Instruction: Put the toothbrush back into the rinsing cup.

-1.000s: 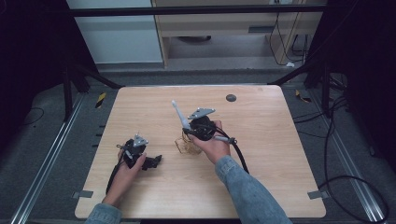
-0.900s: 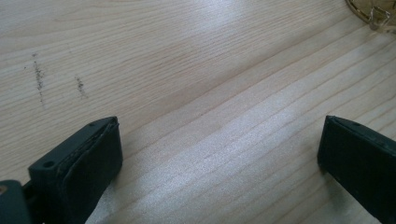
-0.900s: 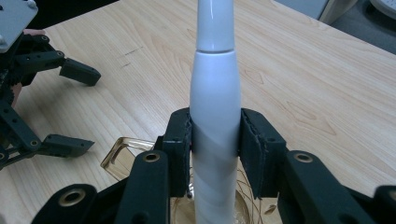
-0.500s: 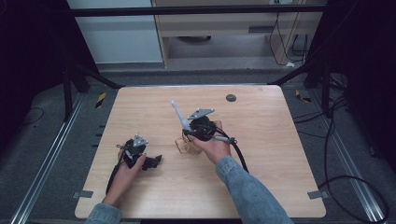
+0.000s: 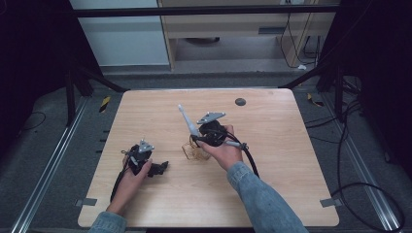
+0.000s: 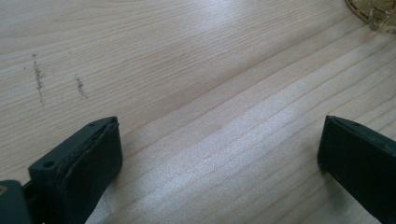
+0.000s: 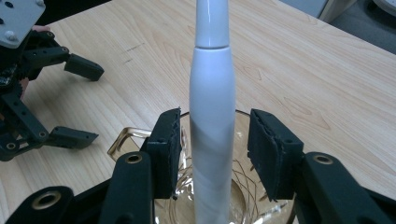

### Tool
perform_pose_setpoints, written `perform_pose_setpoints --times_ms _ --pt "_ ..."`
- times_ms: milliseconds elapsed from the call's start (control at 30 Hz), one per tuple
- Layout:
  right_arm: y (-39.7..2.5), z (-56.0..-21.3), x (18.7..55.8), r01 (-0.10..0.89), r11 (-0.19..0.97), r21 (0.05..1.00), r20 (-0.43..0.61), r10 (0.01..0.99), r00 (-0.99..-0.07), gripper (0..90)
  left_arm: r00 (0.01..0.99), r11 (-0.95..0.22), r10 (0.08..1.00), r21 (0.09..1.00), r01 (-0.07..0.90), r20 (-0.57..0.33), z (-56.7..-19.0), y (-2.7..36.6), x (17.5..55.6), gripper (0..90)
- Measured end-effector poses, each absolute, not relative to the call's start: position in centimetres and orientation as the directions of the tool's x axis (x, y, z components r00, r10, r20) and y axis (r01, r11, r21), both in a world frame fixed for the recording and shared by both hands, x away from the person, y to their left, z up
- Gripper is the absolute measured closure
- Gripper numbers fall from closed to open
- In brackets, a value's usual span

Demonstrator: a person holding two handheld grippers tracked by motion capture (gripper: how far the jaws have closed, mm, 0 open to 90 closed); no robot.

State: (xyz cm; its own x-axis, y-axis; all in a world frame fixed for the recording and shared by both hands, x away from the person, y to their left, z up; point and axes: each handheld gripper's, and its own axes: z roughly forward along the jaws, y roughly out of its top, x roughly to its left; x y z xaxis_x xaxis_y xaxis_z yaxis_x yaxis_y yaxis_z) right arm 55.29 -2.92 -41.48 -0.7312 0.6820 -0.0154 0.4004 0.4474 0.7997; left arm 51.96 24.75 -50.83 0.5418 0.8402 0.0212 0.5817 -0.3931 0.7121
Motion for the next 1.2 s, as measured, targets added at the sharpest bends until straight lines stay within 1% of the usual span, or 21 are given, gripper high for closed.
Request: perform_pose_setpoints --times_ms 400,500,733,833,933,967,1067,1200 --pt "-3.8 -40.4 54.9 0.400 0.445 0.801 -0.024 0.691 -0.722 47.3 0.542 -0.393 0.840 0.712 0.582 0.021 -50.8 24.7 52.0 0.0" --pt "-3.9 -40.2 54.8 0.398 0.441 0.804 -0.024 0.695 -0.719 44.0 0.542 -0.394 0.840 0.712 0.582 0.022 -50.8 24.7 52.0 0.0" --pt "-3.8 -39.6 54.8 0.397 0.425 0.814 -0.019 0.702 -0.712 24.4 0.542 -0.394 0.840 0.712 0.582 0.022 -50.8 24.8 52.0 0.0" --pt "-3.8 -39.5 54.8 0.392 0.410 0.824 -0.021 0.712 -0.702 17.7 0.542 -0.394 0.840 0.712 0.582 0.022 -50.8 24.8 52.0 0.0" --pt "-3.7 -39.4 54.6 0.366 0.411 0.835 -0.033 0.701 -0.712 10.2 0.542 -0.394 0.840 0.712 0.582 0.022 -50.8 24.8 52.0 0.0" --pt "-3.6 -39.4 54.6 0.363 0.415 0.834 -0.037 0.699 -0.714 9.2 0.542 -0.394 0.840 0.712 0.582 0.022 -50.8 24.8 52.0 0.0" --pt "-3.6 -39.3 54.4 0.339 0.417 0.844 -0.059 0.699 -0.713 9.3 0.542 -0.394 0.840 0.712 0.582 0.022 -50.8 24.8 52.0 0.0" --pt "-3.8 -39.1 54.4 0.331 0.411 0.849 -0.070 0.710 -0.700 10.3 0.542 -0.394 0.840 0.712 0.582 0.022 -50.8 24.8 52.0 0.0"
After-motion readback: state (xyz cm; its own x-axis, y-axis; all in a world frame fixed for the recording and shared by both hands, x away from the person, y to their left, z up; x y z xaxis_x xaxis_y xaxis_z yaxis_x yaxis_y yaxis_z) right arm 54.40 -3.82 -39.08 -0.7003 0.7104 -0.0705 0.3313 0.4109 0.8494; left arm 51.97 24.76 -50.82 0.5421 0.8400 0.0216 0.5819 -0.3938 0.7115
